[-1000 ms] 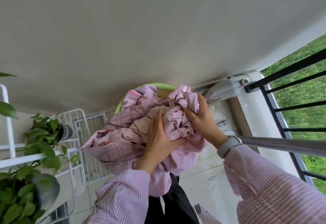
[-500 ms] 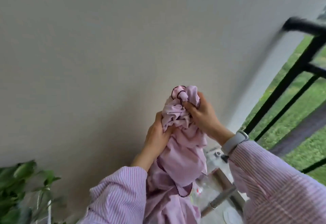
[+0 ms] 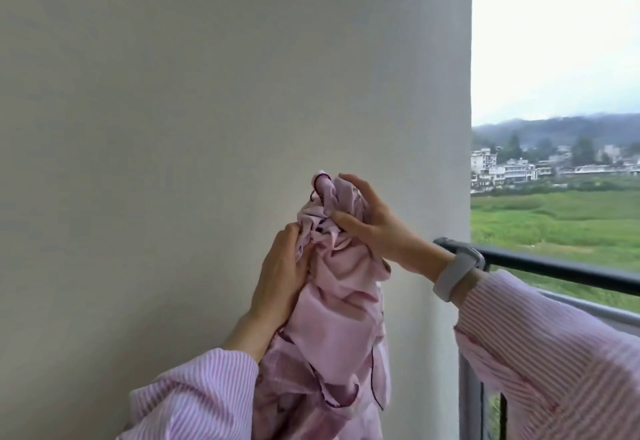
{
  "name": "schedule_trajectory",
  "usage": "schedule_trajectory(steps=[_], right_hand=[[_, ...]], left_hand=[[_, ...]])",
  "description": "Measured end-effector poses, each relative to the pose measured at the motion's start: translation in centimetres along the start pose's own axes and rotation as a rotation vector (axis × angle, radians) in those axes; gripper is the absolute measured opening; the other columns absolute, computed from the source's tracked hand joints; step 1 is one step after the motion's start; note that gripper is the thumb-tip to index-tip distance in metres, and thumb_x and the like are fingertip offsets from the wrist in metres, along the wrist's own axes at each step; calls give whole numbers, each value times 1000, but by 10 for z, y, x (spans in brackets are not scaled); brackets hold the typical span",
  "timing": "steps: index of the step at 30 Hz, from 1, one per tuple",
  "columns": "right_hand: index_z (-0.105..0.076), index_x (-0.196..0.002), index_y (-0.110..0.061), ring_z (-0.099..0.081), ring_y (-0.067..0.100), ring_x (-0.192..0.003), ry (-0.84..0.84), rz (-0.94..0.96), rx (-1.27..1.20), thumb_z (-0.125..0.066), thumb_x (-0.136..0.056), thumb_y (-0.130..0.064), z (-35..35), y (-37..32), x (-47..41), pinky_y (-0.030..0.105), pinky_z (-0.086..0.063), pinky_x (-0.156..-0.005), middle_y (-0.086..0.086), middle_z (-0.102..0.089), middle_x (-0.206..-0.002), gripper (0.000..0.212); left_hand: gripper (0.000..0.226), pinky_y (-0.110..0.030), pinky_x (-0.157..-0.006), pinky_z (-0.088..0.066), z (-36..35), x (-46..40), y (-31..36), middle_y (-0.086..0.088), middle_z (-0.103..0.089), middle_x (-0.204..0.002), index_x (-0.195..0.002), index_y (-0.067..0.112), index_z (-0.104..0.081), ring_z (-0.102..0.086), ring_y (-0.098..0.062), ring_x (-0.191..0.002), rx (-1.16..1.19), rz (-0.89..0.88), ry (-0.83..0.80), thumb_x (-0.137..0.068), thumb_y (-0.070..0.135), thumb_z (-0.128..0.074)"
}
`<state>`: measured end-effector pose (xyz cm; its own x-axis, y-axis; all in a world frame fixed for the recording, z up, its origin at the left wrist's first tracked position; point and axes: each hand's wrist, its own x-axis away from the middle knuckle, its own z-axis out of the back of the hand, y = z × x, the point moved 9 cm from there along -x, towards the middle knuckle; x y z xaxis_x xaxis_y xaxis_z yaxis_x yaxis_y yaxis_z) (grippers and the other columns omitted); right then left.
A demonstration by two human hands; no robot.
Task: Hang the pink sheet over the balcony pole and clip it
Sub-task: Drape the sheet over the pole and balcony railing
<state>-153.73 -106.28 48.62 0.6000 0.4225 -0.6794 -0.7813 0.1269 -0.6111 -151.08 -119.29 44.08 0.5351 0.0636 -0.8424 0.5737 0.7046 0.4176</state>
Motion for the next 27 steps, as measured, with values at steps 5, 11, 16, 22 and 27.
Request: schedule_trajectory(steps=[5, 11, 16, 22, 27], right_hand=[[-49, -114, -25, -57, 9, -88, 117, 76, -49, -56, -88, -16, 58, -35, -31, 29, -49, -83, -2, -60, -98, 28], [-53, -101, -28, -61, 18, -91, 229, 86, -213, -54, -90, -16, 157, -54, -72, 36, -53, -84, 6, -63, -101, 16], [-57, -98, -25, -64, 18, -84, 322, 58, -297, -55, -90, -19, 256, -56, -72, 26, -56, -70, 6, -65, -95, 11], [-52, -108, -21, -62, 22, -90, 190, -115, -245, -48, -93, -19, 317, 0, 1, 31, -54, -76, 13, -61, -105, 16], [-47, -119, -29, -59, 22, -102, 229, -87, 129, -46, -93, -29, 336, 29, 74, 41, -50, -89, 8, -62, -112, 26]], left_hand=[[9, -11, -56, -36, 6, -58, 49, -4, -56, -87, -92, 17, -42, -51, -20, -76, -19, -81, 22, -92, 24, -48], [28, -28, -58, -31, -10, -145, 134, -11, -57, -85, -98, 4, -48, -54, -31, -80, -51, -203, 57, -91, 31, -47], [39, -36, -68, -42, -59, -187, 211, -18, -59, -96, -109, 11, -49, -55, -34, -87, -94, -279, 101, -90, 44, -40], [39, -28, -66, -38, -158, -132, 250, -11, -58, -101, -111, 14, -49, -56, -28, -89, -87, -257, 45, -90, 45, -37], [34, -35, -67, -44, -198, -83, 256, -12, -58, -98, -104, 11, -50, -57, -34, -87, -99, -212, -17, -90, 41, -42]])
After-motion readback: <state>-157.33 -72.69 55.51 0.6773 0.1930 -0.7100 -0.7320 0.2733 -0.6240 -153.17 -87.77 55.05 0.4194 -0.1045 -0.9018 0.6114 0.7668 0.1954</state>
